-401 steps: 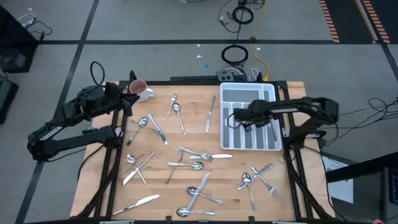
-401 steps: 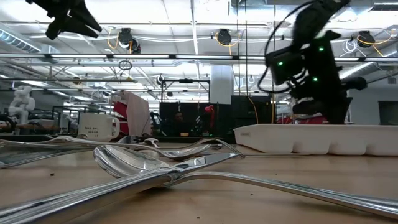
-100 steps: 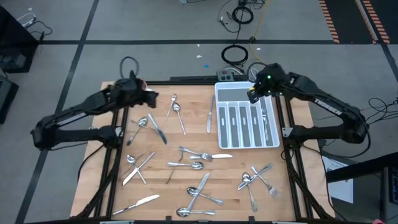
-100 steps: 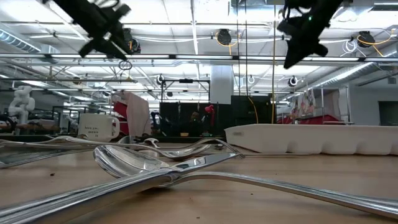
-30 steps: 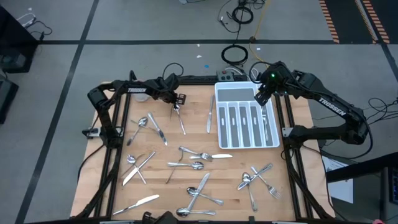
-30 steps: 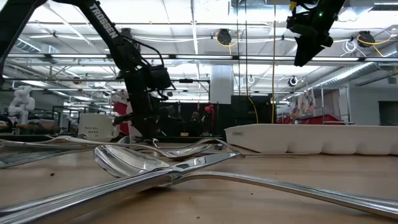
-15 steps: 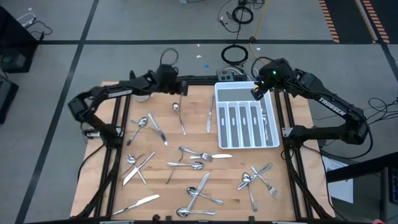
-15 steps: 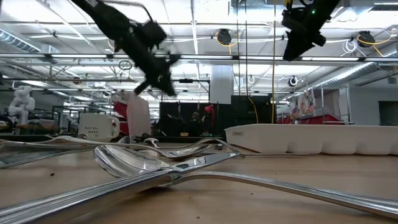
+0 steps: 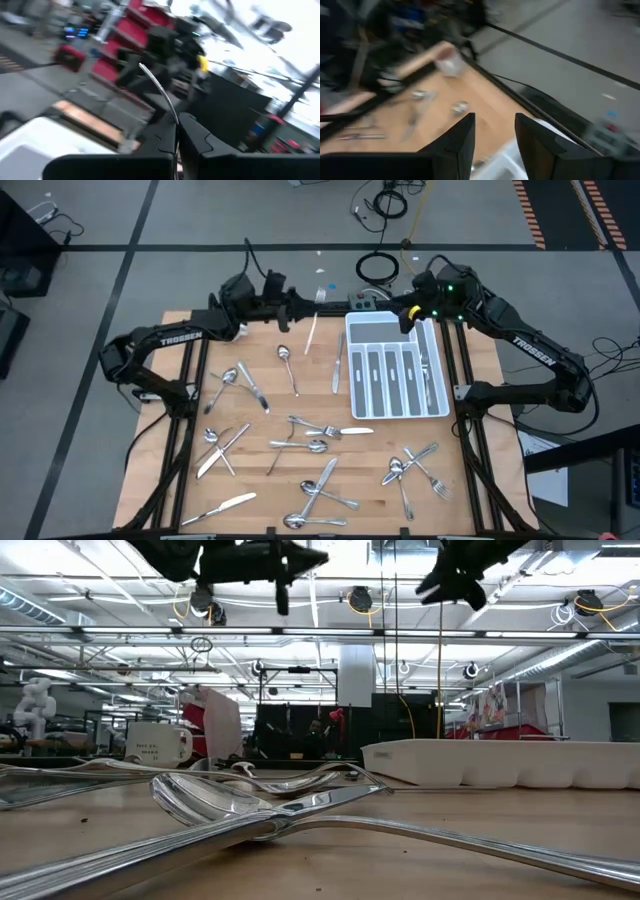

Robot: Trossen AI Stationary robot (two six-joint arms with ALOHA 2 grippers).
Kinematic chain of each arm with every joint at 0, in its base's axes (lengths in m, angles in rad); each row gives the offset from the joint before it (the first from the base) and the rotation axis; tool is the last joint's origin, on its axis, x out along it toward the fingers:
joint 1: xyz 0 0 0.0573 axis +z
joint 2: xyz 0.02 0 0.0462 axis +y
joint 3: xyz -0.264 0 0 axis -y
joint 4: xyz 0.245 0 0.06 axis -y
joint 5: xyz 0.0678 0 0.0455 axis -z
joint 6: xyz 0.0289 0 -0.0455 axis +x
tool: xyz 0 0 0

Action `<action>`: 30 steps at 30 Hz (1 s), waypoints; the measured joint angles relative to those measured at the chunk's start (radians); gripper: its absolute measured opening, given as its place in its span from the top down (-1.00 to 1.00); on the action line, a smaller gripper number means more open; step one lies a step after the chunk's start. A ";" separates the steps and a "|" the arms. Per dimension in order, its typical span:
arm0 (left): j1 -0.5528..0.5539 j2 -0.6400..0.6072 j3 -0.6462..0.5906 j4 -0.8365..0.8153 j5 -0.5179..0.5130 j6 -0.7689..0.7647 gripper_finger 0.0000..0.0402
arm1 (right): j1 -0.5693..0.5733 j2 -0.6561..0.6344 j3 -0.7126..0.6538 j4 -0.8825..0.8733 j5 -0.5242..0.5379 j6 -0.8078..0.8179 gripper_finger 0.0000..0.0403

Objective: Sort silverware
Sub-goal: Put the fork in the right section of the silverware tray

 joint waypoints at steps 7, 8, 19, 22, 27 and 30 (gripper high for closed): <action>-0.074 0.011 0.000 0.234 0.142 -0.003 0.97 | 0.011 0.004 0.000 0.099 -0.219 -0.172 0.35; -0.089 0.011 0.000 0.285 0.164 -0.010 0.97 | 0.015 0.006 0.000 0.120 -0.237 -0.198 0.35; -0.237 0.010 0.000 0.874 0.322 -0.332 0.97 | 0.130 0.095 0.000 0.625 -0.505 -0.169 0.35; -0.283 0.011 0.000 0.921 0.327 -0.337 0.97 | 0.176 0.140 0.000 0.835 -0.547 -0.100 0.35; -0.352 0.011 0.000 0.921 0.328 -0.335 0.97 | 0.259 0.248 0.098 0.981 -0.579 0.000 0.35; -0.390 0.011 0.000 0.914 0.324 -0.335 0.97 | 0.305 0.339 0.236 0.905 -0.624 0.005 0.35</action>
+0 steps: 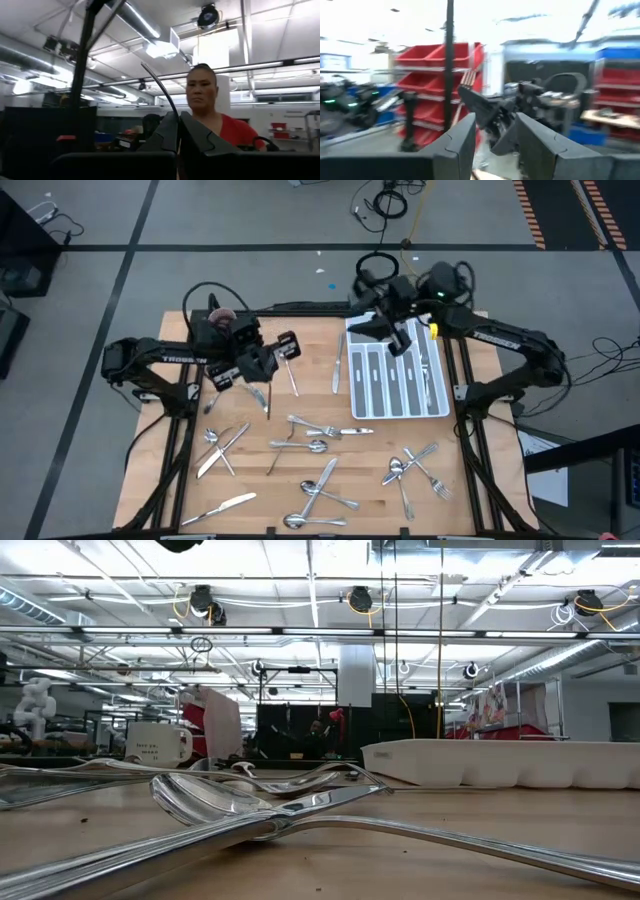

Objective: Sort silverware
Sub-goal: Put the fork in the right section of the silverware tray

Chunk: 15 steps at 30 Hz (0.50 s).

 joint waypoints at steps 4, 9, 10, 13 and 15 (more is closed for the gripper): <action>-0.042 0.000 0.000 0.000 -0.001 -0.029 0.97 | 0.030 0.115 0.187 -0.157 -0.114 -0.039 0.35; -0.084 0.000 0.000 -0.004 -0.010 -0.161 0.97 | 0.056 0.203 0.382 -0.417 -0.161 -0.218 0.35; -0.089 0.000 0.000 -0.006 -0.011 -0.188 0.97 | 0.063 0.217 0.421 -0.481 -0.163 -0.273 0.35; -0.095 0.000 0.000 -0.019 -0.020 -0.282 0.97 | 0.077 0.265 0.543 -0.696 -0.160 -0.410 0.35; -0.095 0.000 0.000 -0.052 -0.035 -0.331 0.97 | 0.086 0.294 0.619 -0.827 -0.137 -0.471 0.35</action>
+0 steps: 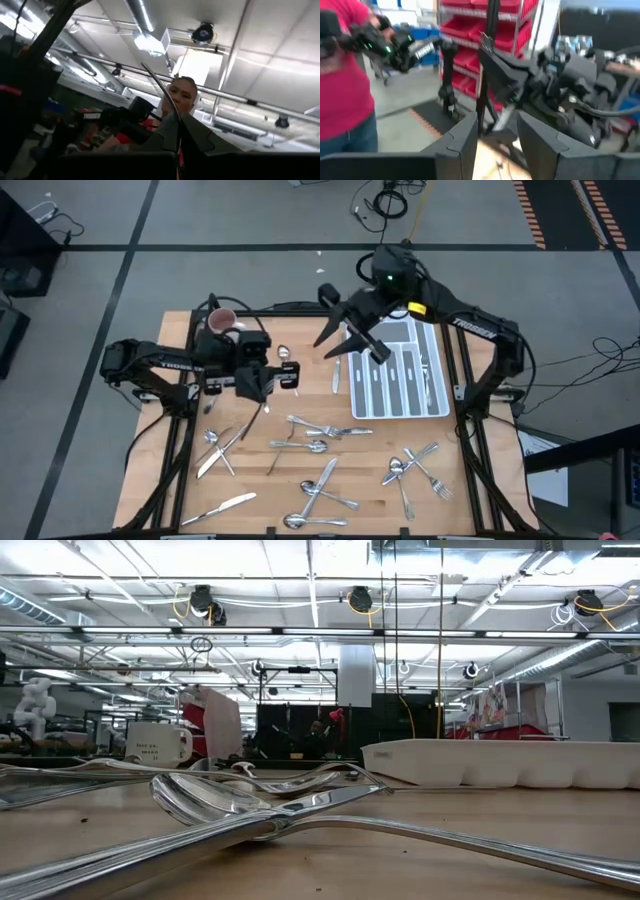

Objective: Sort silverware
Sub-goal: Put the fork in the right section of the silverware tray

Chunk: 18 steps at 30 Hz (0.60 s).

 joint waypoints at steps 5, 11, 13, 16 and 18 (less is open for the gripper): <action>0.014 0.003 0.000 -0.054 -0.002 -0.111 0.97 | 0.033 0.032 0.121 -0.250 0.121 -0.150 0.36; 0.026 0.054 0.000 -0.033 -0.001 -0.197 0.97 | 0.072 0.001 0.152 -0.360 0.205 -0.293 0.36; 0.030 0.087 0.000 0.016 -0.001 -0.240 0.97 | 0.086 -0.014 0.154 -0.355 0.238 -0.310 0.36; 0.036 0.148 0.000 0.137 -0.006 -0.308 0.97 | 0.098 -0.023 0.154 -0.355 0.246 -0.311 0.36; 0.039 0.167 0.000 0.139 -0.014 -0.324 0.97 | 0.106 -0.023 0.154 -0.358 0.248 -0.309 0.36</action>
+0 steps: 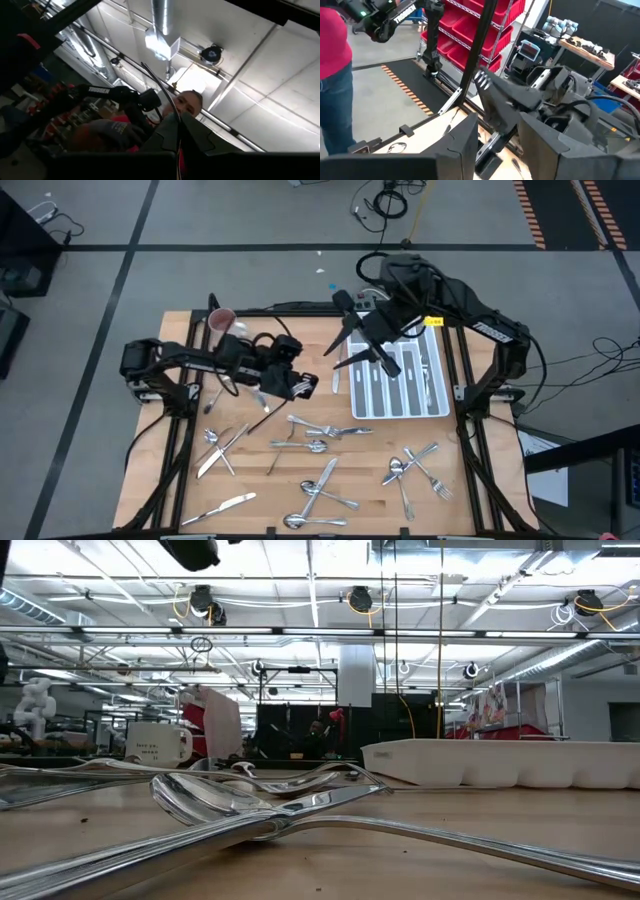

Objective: Sort silverware
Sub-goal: Put the fork in the right section of the silverware tray

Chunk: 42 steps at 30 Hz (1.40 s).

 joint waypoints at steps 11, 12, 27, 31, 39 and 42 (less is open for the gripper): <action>0.017 0.016 0.000 0.002 0.004 0.032 0.97 | 0.059 0.024 -0.002 0.026 0.001 -0.040 0.36; 0.020 0.016 0.000 0.002 0.004 0.032 0.97 | 0.067 0.028 -0.002 0.030 0.000 -0.052 0.36; 0.006 0.016 0.000 0.001 -0.004 0.026 0.97 | 0.108 0.069 -0.002 0.074 0.007 -0.274 0.36; 0.002 0.016 0.000 0.002 -0.004 0.025 0.97 | 0.107 0.069 -0.002 0.079 0.031 -0.349 0.36; 0.001 0.016 0.000 0.002 -0.004 0.025 0.97 | 0.106 0.075 -0.002 0.086 0.051 -0.423 0.36; 0.001 0.016 0.000 0.002 -0.004 0.026 0.97 | 0.106 0.077 -0.002 0.087 0.051 -0.451 0.36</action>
